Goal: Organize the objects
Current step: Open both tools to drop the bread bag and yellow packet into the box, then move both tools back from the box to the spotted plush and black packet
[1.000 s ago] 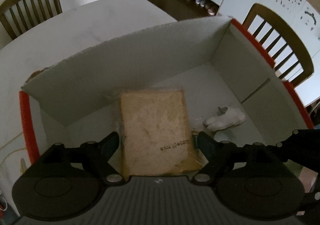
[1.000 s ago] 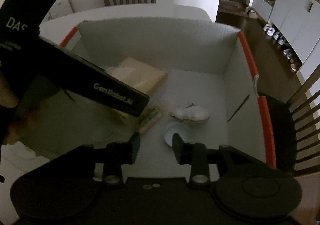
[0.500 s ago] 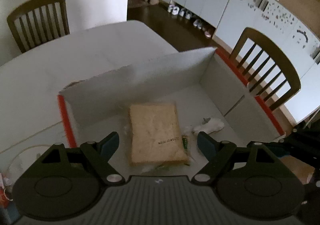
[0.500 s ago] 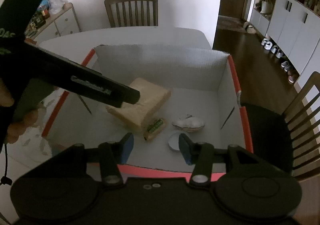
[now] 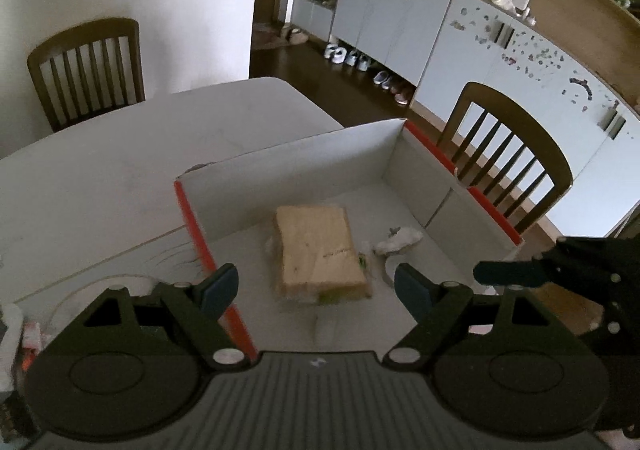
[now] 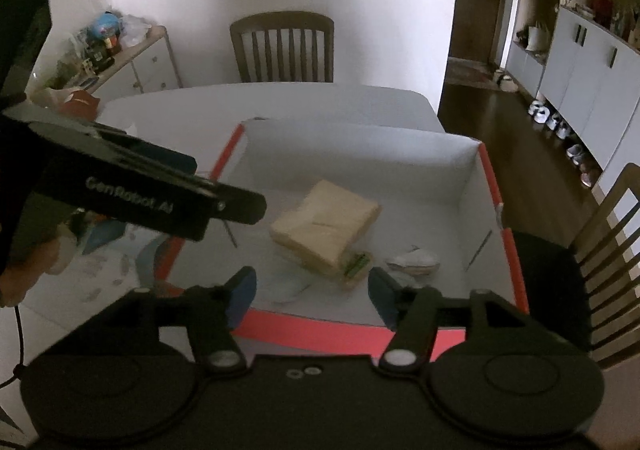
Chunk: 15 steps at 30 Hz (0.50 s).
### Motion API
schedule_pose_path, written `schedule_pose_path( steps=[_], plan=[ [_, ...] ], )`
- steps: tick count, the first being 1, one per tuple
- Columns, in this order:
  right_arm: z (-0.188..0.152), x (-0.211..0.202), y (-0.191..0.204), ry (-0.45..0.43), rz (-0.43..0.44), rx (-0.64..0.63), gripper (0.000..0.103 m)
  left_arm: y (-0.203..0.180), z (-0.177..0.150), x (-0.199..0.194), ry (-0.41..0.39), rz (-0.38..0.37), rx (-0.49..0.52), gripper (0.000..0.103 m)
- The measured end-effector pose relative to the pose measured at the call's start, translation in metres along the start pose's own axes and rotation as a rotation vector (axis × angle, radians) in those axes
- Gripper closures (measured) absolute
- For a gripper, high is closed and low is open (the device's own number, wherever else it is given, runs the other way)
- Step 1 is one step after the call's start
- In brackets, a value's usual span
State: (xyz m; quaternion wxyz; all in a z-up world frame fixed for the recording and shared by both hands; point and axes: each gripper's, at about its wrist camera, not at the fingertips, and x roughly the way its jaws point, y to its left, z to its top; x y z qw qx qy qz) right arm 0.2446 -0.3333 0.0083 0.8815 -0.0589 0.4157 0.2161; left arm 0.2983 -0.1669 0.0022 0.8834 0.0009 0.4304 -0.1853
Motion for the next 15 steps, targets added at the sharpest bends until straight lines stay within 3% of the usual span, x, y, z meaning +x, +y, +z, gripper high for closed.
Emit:
schedule_pose_path(
  steps=[15],
  plan=[
    [-0.010,0.004,0.090,0.009,0.005,0.004,0.037,0.054,-0.058,-0.064,-0.045,0.007,0.022,0.018]
  ],
)
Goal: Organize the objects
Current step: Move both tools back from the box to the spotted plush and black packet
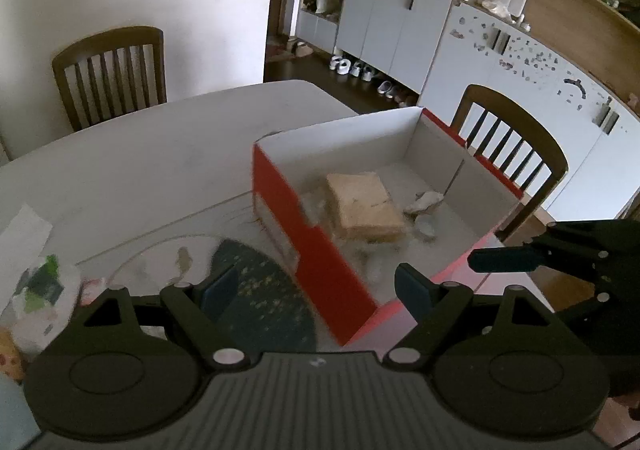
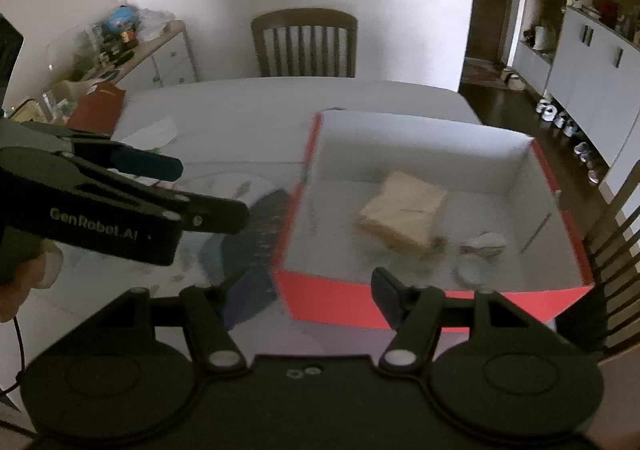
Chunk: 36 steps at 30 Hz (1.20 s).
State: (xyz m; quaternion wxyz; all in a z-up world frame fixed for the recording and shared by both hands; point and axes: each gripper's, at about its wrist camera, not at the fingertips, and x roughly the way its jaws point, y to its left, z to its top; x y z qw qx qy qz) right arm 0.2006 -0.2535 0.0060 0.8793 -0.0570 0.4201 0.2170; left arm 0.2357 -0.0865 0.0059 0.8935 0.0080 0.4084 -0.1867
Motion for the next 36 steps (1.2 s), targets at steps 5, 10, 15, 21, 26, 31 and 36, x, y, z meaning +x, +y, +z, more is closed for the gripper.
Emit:
schedule_pose_path(
  steps=[5,10,15,21,26,31,36],
  plan=[
    [-0.002,0.004,0.035,0.001,0.008,-0.017,0.030,0.022,-0.018,-0.017,0.001,-0.002,0.004,0.018],
    [-0.003,0.012,0.065,0.010,0.009,-0.017,0.029,0.047,-0.034,-0.031,-0.006,0.023,0.003,0.018],
    [-0.002,0.023,0.090,0.017,0.011,-0.009,0.029,0.078,-0.047,-0.042,-0.007,0.026,-0.028,0.012],
    [0.002,0.035,0.120,0.017,0.023,-0.013,0.027,0.116,-0.062,-0.053,0.002,0.031,-0.069,0.012],
    [0.008,0.047,0.144,0.022,0.037,-0.032,0.024,0.141,-0.074,-0.058,0.000,0.053,-0.101,0.000],
    [0.015,0.061,0.163,0.026,0.050,-0.050,0.018,0.170,-0.086,-0.061,0.002,0.083,-0.141,0.000],
    [0.022,0.074,0.182,0.000,0.053,-0.094,0.001,0.202,-0.100,-0.062,-0.002,0.144,-0.188,0.000]
  ],
)
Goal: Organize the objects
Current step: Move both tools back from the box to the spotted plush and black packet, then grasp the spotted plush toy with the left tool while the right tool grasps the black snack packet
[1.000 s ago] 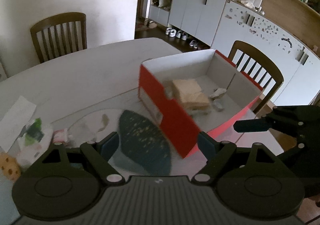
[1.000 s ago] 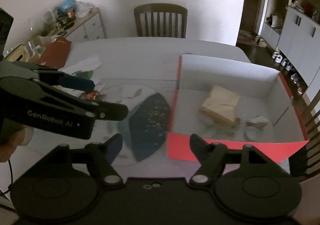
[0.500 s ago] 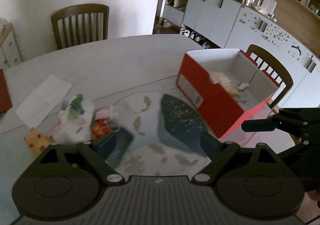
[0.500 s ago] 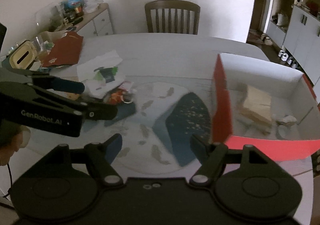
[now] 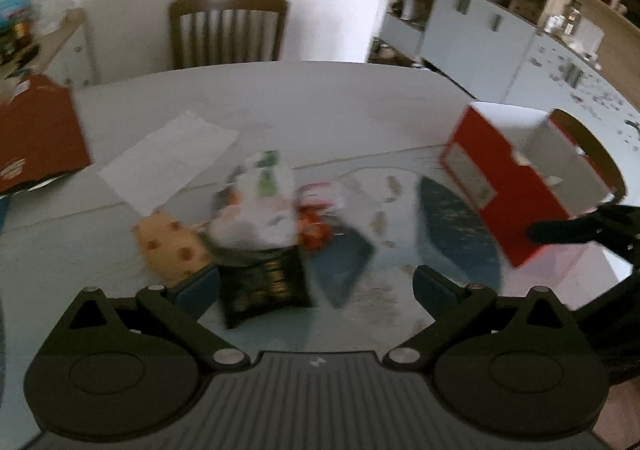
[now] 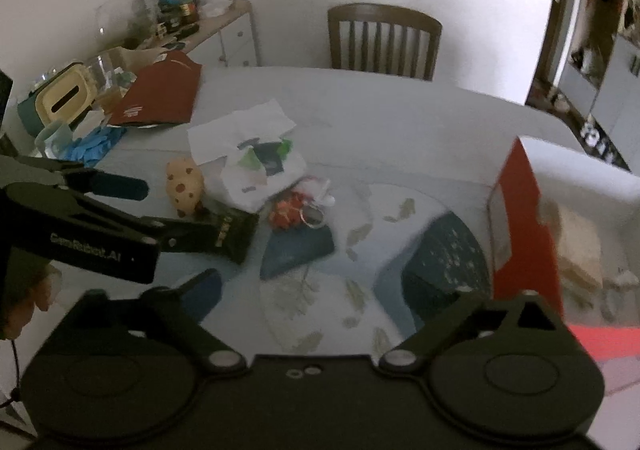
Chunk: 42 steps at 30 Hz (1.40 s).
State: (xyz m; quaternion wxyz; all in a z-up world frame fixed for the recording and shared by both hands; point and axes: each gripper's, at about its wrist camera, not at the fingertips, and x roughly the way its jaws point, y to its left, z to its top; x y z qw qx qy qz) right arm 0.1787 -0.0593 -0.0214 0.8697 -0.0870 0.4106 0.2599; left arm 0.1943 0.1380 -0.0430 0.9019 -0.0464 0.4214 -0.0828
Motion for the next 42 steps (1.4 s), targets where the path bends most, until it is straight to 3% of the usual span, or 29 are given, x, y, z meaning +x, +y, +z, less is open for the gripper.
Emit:
schedule_pose_path(
  steps=[12,23,33,42],
  plan=[
    [0.020,0.046,0.018,0.005,0.038,-0.032,0.000,0.067,-0.010,0.022,0.009,0.201,-0.083,0.000],
    [0.023,0.092,0.042,0.080,0.087,-0.129,0.001,0.092,0.006,0.067,0.055,0.260,-0.077,0.000],
    [0.026,0.132,0.065,0.123,0.128,-0.209,0.002,0.101,0.013,0.094,0.114,0.187,-0.107,0.000],
    [0.026,0.152,0.078,0.147,0.153,-0.255,0.013,0.113,0.011,0.101,0.122,0.159,-0.146,0.000]
  ],
)
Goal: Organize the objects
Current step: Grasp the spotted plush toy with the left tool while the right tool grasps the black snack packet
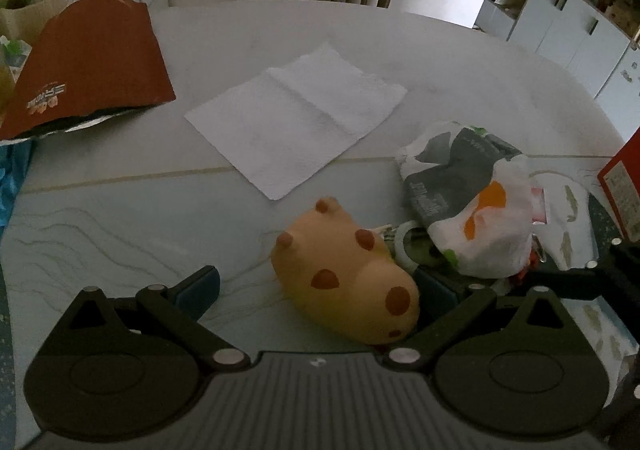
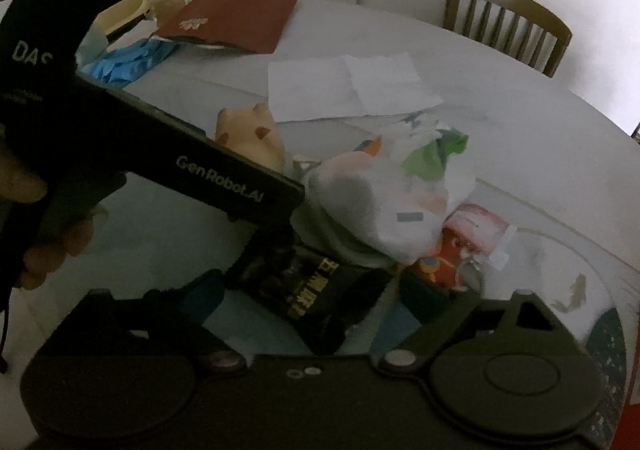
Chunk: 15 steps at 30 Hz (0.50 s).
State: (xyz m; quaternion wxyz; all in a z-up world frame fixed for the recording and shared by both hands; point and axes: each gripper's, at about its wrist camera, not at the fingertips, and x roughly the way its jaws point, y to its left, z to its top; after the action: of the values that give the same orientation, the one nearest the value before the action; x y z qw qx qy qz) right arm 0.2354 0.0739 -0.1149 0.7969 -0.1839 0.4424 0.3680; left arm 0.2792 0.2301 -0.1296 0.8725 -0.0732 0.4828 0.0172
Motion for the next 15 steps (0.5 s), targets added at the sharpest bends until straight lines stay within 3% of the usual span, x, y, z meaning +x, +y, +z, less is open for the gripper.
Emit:
schedule_pose_path(
  steps=[6,9,11,13,15],
  plan=[
    [0.001,0.003,0.002,0.005,-0.003,-0.001,0.019,0.001,-0.003,-0.002,-0.023,-0.011,0.003,0.005],
    [-0.001,0.002,0.004,0.007,-0.003,-0.007,0.025,-0.001,-0.005,-0.005,-0.037,-0.022,0.013,0.020],
    [-0.001,0.001,0.006,0.012,-0.015,-0.016,0.031,-0.002,-0.005,-0.008,-0.043,-0.027,0.020,0.040],
    [-0.002,0.002,0.006,0.028,-0.020,-0.016,0.038,-0.002,-0.006,-0.010,-0.044,-0.034,0.024,0.051],
    [-0.004,0.000,0.006,0.034,-0.025,-0.017,0.044,-0.002,-0.007,-0.011,-0.043,-0.040,0.022,0.054]
  ],
)
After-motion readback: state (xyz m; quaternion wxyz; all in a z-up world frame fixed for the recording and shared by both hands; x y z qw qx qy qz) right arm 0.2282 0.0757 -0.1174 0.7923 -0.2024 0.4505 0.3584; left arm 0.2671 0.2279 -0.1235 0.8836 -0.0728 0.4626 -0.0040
